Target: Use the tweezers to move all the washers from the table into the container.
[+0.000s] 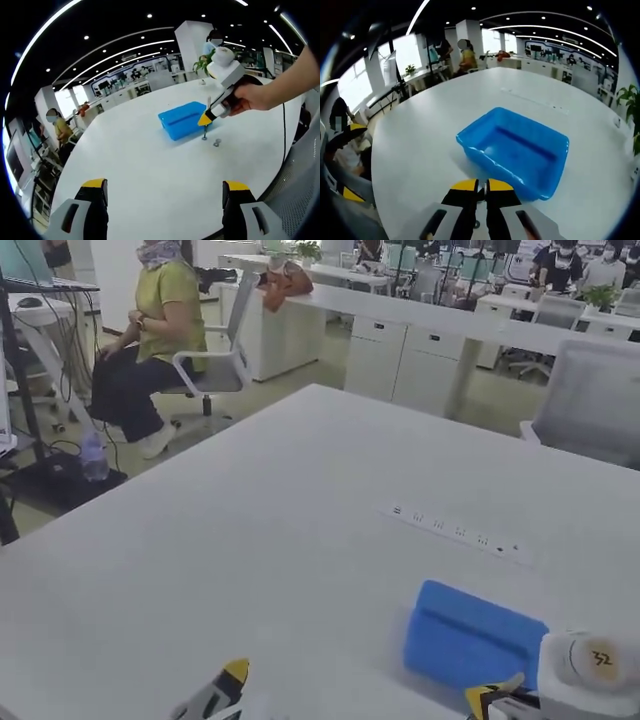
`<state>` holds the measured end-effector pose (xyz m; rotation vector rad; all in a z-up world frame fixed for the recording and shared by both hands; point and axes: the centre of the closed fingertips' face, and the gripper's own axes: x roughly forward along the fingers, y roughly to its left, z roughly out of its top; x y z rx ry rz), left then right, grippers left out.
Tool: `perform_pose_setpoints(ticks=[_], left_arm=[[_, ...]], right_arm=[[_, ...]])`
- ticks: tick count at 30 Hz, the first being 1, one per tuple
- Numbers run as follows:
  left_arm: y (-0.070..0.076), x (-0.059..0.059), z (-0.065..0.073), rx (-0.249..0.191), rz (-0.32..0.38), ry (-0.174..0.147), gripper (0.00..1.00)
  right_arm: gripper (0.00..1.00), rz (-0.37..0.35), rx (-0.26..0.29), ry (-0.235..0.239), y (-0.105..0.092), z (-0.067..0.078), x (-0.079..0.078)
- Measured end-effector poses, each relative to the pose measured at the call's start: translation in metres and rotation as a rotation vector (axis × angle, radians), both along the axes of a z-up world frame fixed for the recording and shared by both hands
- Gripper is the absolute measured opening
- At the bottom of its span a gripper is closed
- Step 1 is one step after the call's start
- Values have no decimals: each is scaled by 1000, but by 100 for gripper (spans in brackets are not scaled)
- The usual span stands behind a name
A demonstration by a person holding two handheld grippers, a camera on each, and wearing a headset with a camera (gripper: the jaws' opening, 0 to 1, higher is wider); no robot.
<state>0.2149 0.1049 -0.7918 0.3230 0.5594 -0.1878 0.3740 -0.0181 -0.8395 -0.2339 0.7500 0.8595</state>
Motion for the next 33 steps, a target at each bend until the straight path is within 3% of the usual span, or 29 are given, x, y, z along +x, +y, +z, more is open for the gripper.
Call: perform_pose_setpoints(ticks=[5, 22, 33], left_arm=[[1, 0, 1, 1, 4, -6, 98], [1, 2, 6, -5, 7, -35, 97], [0, 1, 6, 0, -2, -37, 98]], right_arm=[[2, 17, -20, 9, 1, -1, 2], [2, 45, 39, -6, 7, 37, -9], [2, 39, 82, -42, 10, 63, 6]])
